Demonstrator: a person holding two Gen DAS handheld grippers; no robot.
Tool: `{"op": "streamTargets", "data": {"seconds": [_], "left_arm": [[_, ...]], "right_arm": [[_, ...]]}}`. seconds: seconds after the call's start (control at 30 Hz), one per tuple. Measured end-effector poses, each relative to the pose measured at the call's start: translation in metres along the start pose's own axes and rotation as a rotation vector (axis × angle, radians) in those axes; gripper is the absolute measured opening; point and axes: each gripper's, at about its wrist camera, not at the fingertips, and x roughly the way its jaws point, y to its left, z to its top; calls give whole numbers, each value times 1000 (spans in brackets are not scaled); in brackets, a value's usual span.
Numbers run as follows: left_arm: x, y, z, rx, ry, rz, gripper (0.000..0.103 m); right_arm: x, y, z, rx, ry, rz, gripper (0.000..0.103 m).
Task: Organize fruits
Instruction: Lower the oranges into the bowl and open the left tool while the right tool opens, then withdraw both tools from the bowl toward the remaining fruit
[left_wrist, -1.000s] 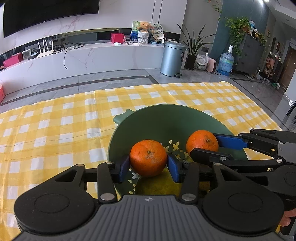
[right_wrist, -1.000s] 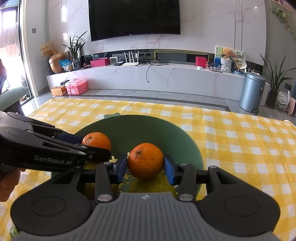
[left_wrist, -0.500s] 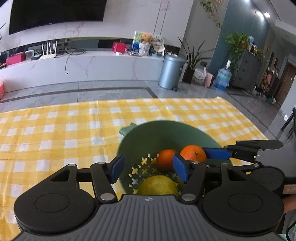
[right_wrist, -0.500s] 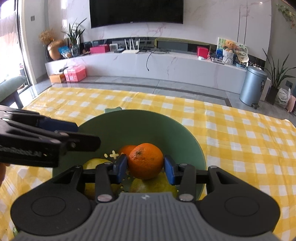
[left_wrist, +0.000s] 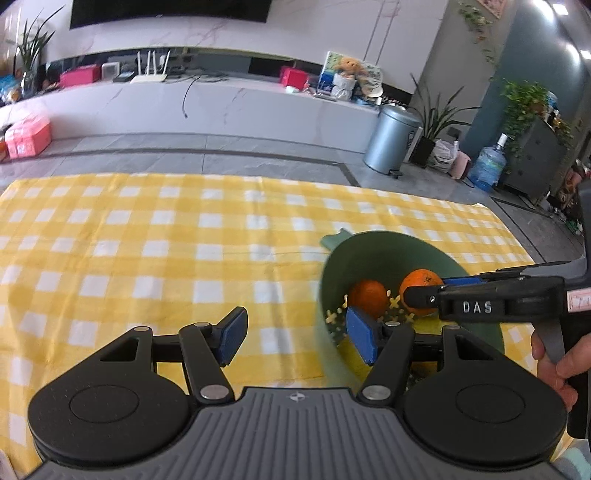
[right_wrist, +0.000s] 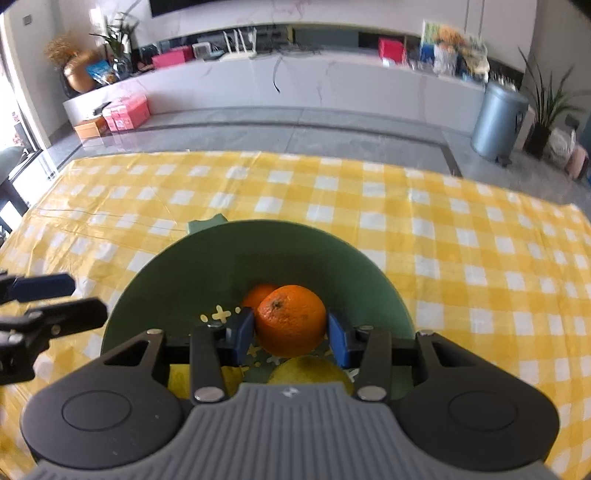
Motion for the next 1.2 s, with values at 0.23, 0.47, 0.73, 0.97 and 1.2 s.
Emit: {"op": "streamTargets", "data": {"seconds": [0.23,0.47,0.73,0.97,1.2], "left_arm": [[2,4,-4,3,21,19,72],[0,0,-8,15,12,6,72],[-9,-11,-14,49,7,-8,72],[-27,-28,-19,92,-12,-34,72],[-47,-54,-28,178,-14,-51,72]], "right_arm": [[20,-2,5,63,74,-21,41],[32,4,3,19,89,-64,41],[12,7,2,-18,38,-67,46],[-41,12,-20,-48,-89,2,51],[-97,14,-64,-76,-223,46,55]]}}
